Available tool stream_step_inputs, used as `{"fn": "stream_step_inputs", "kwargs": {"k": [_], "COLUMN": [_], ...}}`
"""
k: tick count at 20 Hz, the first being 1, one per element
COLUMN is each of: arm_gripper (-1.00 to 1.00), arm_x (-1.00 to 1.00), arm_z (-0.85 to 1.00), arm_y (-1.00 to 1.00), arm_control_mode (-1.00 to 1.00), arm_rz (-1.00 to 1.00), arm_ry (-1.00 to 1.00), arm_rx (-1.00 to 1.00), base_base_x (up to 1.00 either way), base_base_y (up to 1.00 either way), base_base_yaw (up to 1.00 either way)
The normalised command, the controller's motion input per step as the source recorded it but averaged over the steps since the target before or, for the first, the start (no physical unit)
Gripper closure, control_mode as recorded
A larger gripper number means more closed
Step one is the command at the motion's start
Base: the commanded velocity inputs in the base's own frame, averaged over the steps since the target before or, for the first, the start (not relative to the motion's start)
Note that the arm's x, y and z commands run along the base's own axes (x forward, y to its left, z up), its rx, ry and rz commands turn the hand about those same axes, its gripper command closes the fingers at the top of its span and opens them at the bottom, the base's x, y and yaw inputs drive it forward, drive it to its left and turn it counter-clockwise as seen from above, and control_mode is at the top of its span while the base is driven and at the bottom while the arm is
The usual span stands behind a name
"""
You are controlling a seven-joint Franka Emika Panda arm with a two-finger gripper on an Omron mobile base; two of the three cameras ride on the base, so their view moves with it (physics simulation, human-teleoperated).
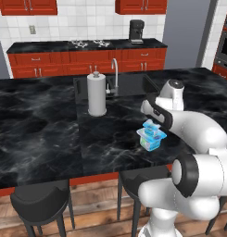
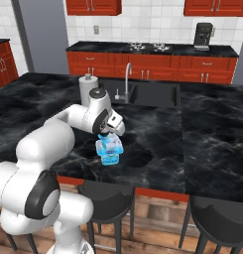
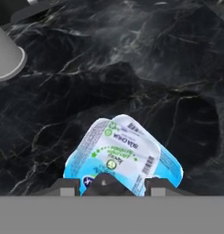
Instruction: Stack the yogurt containers by placing the smaller containers on top of the larger containers.
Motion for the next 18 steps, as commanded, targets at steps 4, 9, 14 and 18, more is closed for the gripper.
{"fn": "stream_step_inputs", "kwargs": {"k": [4,9,14,18], "arm_gripper": [1.00,1.00,1.00,1.00], "arm_x": [0.10,0.03,0.00,0.01], "arm_z": [-0.05,-0.01,-0.06,-0.06], "arm_y": [0.00,-0.02,-0.04,0.00], "arm_control_mode": [-1.00,-1.00,-1.00,-1.00], "arm_rz": [0.00,0.00,0.00,0.00], "arm_ry": [0.00,0.00,0.02,0.02], "arm_rx": [0.00,0.00,0.00,0.00], "base_base_x": [0.00,0.00,0.00,0.00], "base_base_y": [0.00,0.00,0.00,0.00], "base_base_yaw": [0.00,0.00,0.00,0.00]}}
